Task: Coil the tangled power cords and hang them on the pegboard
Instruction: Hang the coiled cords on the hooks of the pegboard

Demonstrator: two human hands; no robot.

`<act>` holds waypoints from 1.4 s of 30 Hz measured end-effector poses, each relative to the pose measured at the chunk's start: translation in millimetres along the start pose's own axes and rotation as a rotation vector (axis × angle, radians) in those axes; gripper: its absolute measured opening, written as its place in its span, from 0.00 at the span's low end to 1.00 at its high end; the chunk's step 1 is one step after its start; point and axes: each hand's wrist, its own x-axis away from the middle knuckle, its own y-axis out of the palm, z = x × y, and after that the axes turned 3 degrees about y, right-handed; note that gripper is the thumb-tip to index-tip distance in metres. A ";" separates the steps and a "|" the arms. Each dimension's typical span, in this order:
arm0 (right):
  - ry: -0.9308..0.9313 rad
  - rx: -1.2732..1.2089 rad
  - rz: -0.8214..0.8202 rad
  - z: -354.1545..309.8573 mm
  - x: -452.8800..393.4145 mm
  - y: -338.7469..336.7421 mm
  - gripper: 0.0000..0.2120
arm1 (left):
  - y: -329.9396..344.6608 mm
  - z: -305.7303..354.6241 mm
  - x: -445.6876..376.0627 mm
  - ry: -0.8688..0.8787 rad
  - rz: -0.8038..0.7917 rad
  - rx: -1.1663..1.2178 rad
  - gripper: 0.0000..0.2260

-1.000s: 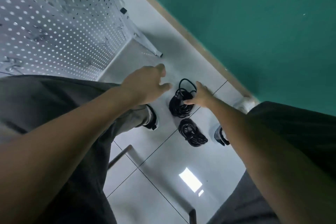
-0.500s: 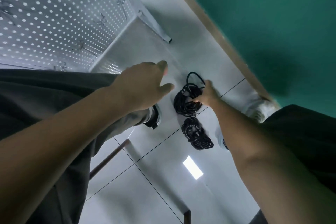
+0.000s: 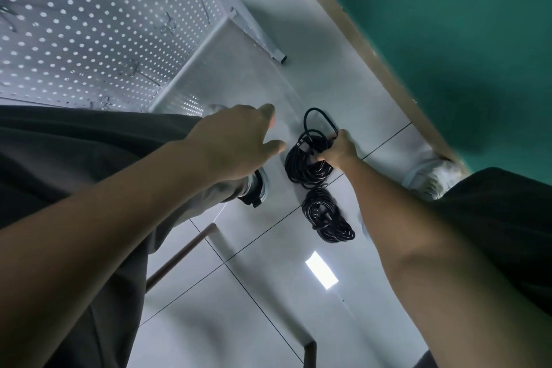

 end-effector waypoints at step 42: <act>-1.145 -0.011 0.078 -231.7 385.7 -198.1 0.31 | -117.2 40.4 144.6 0.264 0.267 1.535 0.20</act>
